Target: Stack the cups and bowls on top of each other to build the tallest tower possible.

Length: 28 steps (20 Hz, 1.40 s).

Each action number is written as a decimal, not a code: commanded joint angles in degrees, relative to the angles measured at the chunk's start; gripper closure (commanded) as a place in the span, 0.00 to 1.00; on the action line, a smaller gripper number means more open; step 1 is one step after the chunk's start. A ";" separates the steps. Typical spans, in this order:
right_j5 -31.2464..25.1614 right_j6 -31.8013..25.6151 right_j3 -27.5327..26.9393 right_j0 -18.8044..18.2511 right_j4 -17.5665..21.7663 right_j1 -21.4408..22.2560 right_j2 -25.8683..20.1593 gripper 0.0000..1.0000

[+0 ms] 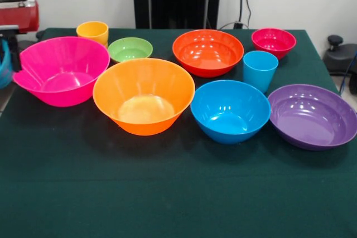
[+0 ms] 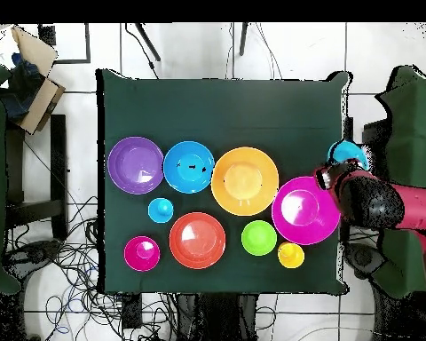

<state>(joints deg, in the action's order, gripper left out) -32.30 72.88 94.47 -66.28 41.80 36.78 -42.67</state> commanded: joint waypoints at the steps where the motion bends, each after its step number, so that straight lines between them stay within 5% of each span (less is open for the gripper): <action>1: 6.16 17.36 10.64 6.93 -0.34 5.02 8.55 1.00; 13: 13.82 24.45 17.90 11.35 0.36 9.81 14.84 1.00; 23: 17.67 27.23 18.82 14.03 0.69 9.39 18.26 1.00; 28: 21.39 32.13 18.69 18.66 -0.40 8.12 22.41 1.00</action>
<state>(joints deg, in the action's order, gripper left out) -15.99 93.55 110.75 -53.76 40.98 45.75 -25.45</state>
